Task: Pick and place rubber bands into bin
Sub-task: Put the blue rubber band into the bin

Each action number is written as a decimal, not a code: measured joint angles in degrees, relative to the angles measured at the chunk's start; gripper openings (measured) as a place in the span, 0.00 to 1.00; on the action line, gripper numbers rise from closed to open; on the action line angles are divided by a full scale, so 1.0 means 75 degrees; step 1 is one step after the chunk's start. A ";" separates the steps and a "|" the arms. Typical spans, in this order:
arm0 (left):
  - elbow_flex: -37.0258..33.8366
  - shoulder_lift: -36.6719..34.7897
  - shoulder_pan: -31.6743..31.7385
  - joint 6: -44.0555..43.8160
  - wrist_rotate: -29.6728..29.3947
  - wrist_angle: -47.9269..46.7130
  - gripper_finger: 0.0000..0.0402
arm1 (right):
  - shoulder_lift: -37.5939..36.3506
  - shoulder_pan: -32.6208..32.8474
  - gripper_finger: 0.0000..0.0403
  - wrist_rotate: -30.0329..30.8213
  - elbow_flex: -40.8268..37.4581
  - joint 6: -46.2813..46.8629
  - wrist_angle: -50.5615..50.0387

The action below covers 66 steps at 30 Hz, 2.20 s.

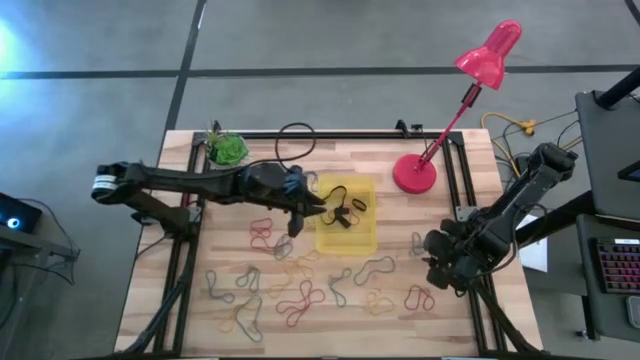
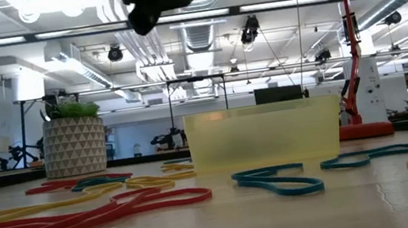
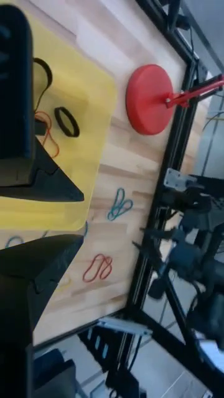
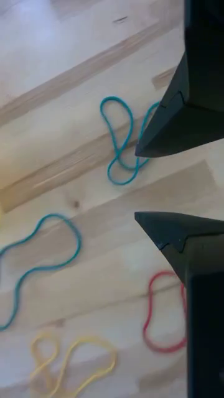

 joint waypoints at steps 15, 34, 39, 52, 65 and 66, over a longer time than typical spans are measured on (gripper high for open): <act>-0.1446 -0.1227 -0.0526 -0.1015 -0.0583 0.0529 0.20 | 0.0000 -0.0608 0.47 -0.0540 -0.0995 0.0033 0.0920; -0.1560 -0.1341 -0.0534 -0.0750 -0.0591 0.1382 0.20 | 0.0009 -0.1086 0.46 -0.0511 -0.1692 -0.0248 0.2093; -0.1560 -0.1341 -0.0534 -0.0787 -0.0595 0.1382 0.20 | 0.0006 -0.1087 0.46 -0.0509 -0.1936 -0.0216 0.2480; -0.1571 -0.1341 -0.0528 -0.0790 -0.0714 0.1379 0.20 | 0.0003 -0.1184 0.46 -0.0560 -0.2289 -0.0354 0.3074; -0.1582 -0.1341 -0.0531 -0.0799 -0.0717 0.1298 0.20 | 0.0827 -0.1749 0.46 -0.0651 -0.2140 -0.1567 0.3639; -0.1582 -0.1341 -0.0531 -0.0799 -0.0717 0.1300 0.20 | 0.0896 -0.1751 0.46 -0.0666 -0.2124 -0.1526 0.3641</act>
